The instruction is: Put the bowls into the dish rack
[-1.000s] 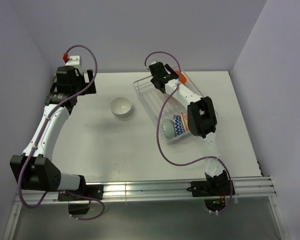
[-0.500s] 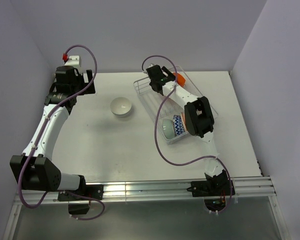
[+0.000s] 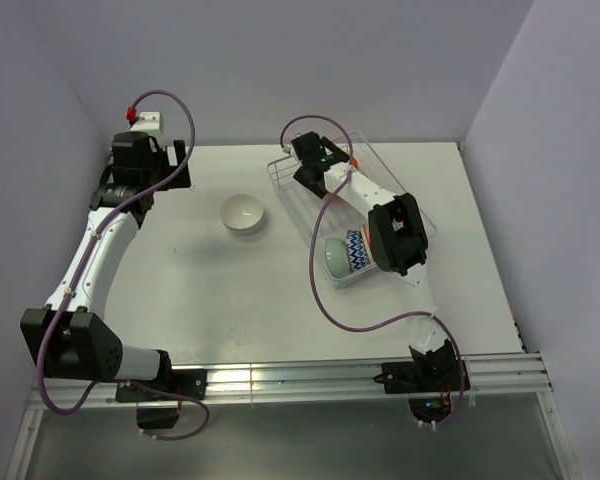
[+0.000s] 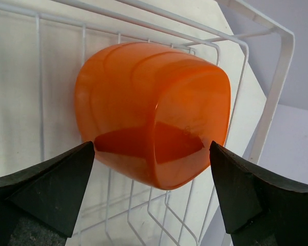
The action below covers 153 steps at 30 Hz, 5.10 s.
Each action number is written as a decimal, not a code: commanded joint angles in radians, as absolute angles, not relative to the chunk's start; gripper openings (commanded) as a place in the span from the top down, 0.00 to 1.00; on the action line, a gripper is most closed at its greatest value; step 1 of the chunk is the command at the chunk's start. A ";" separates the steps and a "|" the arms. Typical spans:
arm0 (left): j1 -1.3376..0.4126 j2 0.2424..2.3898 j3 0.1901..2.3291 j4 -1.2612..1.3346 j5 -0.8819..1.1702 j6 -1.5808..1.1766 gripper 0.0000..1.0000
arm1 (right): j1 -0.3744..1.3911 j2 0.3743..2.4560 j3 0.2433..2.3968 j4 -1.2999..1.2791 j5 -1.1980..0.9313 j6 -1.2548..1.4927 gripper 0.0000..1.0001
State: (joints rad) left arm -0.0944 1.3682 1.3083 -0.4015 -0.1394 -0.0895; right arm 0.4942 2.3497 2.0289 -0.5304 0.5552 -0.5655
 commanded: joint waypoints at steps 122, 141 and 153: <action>-0.089 1.786 1.252 0.056 0.824 -0.515 1.00 | 0.229 1.580 1.597 -0.373 -0.638 0.277 0.00; -0.152 1.649 1.276 0.501 0.801 -0.971 1.00 | 0.368 1.534 1.664 -0.219 -0.700 0.529 0.01; -0.179 1.631 1.272 0.531 0.784 -0.991 1.00 | 0.449 1.626 1.718 -0.192 -0.640 0.620 0.02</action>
